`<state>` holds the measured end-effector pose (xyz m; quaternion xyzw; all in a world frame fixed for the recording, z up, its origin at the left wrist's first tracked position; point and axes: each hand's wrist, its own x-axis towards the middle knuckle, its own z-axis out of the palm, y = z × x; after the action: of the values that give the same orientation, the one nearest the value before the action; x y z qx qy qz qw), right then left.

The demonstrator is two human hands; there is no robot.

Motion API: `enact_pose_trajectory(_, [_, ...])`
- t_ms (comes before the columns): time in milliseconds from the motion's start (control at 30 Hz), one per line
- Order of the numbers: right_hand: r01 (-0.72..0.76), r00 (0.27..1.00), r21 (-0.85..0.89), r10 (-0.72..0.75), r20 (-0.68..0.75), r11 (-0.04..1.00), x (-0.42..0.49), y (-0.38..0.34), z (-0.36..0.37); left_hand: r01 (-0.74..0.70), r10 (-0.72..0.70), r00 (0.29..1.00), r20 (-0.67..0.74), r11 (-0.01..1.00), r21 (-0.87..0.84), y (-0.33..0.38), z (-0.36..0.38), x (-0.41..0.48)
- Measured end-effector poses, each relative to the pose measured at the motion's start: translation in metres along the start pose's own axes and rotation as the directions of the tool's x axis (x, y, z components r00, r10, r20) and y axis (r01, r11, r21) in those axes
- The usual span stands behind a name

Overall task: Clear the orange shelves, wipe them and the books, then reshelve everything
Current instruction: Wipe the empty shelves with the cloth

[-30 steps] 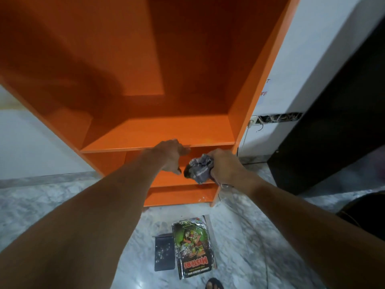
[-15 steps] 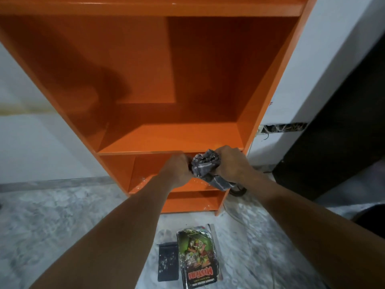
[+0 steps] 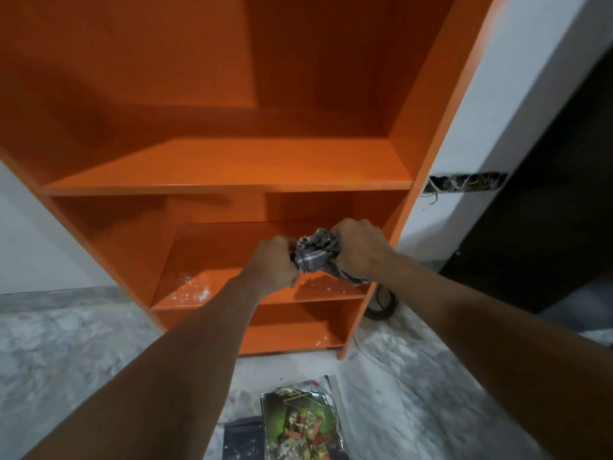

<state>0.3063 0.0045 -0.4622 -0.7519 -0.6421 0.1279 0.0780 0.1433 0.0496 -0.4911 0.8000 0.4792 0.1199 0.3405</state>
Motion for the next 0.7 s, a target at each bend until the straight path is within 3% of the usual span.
enact_pose_trajectory(267, [0.033, 0.988, -0.045, -0.04, -0.15, 0.998, 0.031, 0.029, 0.066, -0.15, 0.145, 0.981, -0.129, 0.988, -0.033, -0.051, 0.061, 0.049])
enact_pose_trajectory(500, [0.071, 0.944, -0.104, -0.1, -0.313, 0.992, 0.023, 0.052, 0.12, -0.307, 0.324, 0.907, -0.268, 0.946, 0.104, -0.084, 0.108, 0.058])
enact_pose_trajectory(700, [0.064, 0.937, -0.157, -0.114, -0.331, 0.986, 0.012, 0.058, 0.115, -0.26, 0.292, 0.926, -0.24, 0.953, 0.157, -0.069, 0.108, 0.047])
